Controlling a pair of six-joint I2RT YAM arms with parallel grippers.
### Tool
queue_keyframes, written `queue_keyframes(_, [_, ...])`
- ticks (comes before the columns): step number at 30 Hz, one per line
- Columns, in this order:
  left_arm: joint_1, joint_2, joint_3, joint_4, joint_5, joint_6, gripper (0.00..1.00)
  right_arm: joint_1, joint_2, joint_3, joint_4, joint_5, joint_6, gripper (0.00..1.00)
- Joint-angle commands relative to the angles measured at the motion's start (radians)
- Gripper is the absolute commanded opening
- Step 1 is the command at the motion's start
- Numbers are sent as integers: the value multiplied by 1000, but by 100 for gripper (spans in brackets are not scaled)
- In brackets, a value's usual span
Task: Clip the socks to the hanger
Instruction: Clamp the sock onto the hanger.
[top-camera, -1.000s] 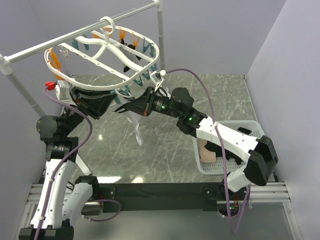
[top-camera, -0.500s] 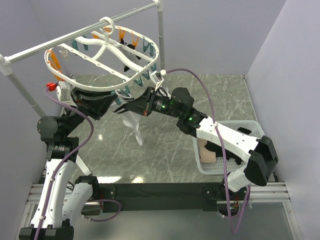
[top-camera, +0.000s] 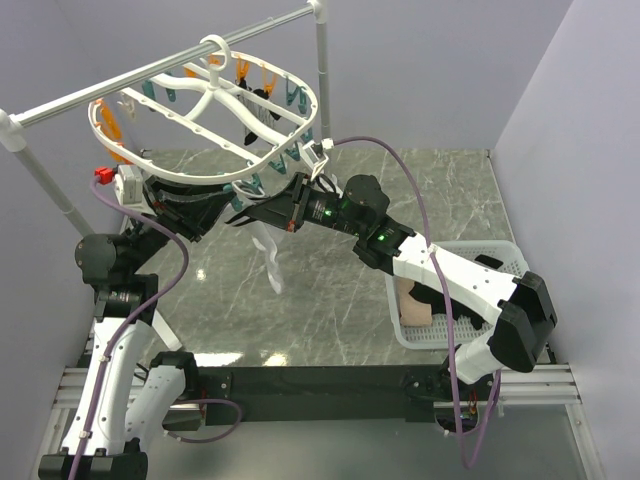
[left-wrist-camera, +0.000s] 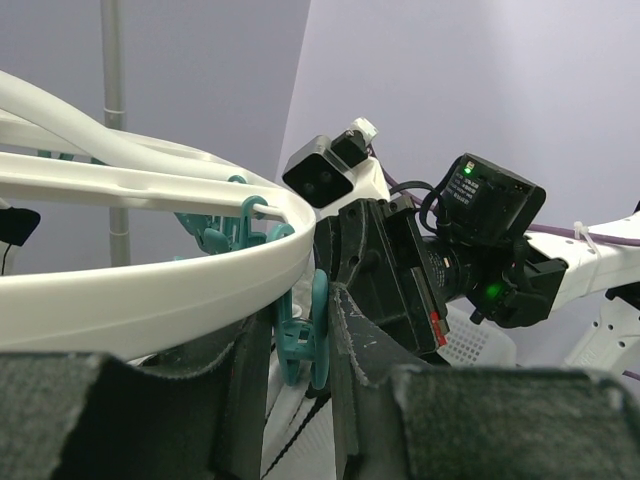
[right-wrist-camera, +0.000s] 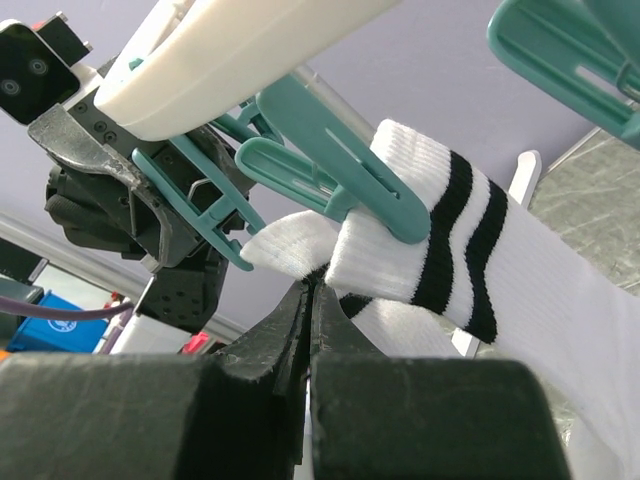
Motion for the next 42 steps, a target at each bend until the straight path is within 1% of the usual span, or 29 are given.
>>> queue_keyframes(1, [-2, -7, -3, 58, 29, 11, 28, 6, -54, 59, 63, -11, 7, 0])
queue_keyframes(7, [-2, -11, -16, 54, 18, 31, 28, 6, -54, 68, 70, -29, 22, 0])
queue_keyframes(13, [-2, -10, -26, 90, 17, 12, 28, 5, -41, 63, 110, -47, 57, 0])
queue_keyframes(22, [-4, -8, -26, 99, 23, 12, 28, 6, -29, 80, 112, -49, 41, 0])
queue_keyframes(25, [-4, -13, -22, 79, 20, 24, 29, 6, -25, 71, 112, -44, 33, 0])
queue_keyframes(30, [-4, -16, 0, 7, -5, 54, 37, 6, -28, 59, 104, -32, 13, 0])
queue_keyframes(31, [-4, -16, 4, 1, -11, 54, 42, 6, -22, 60, 103, -34, 11, 0])
queue_keyframes(33, [-4, -17, 7, -7, -14, 57, 46, 6, -17, 62, 103, -40, 13, 0])
queue_keyframes(34, [-4, -19, 9, -16, -25, 57, 51, 6, -12, 62, 101, -40, 13, 0])
queue_keyframes(36, [-4, -22, 10, -27, -35, 63, 54, 6, -9, 62, 103, -40, 10, 0])
queue_keyframes(37, [-4, -24, 12, -41, -39, 66, 57, 6, -8, 63, 101, -41, 5, 0])
queue_keyframes(41, [-5, -31, 23, -64, -52, 70, 61, 8, -3, 68, 83, -35, -31, 0])
queue_keyframes(42, [-4, -36, 26, -74, -58, 72, 63, 8, -5, 68, 69, -35, -63, 0])
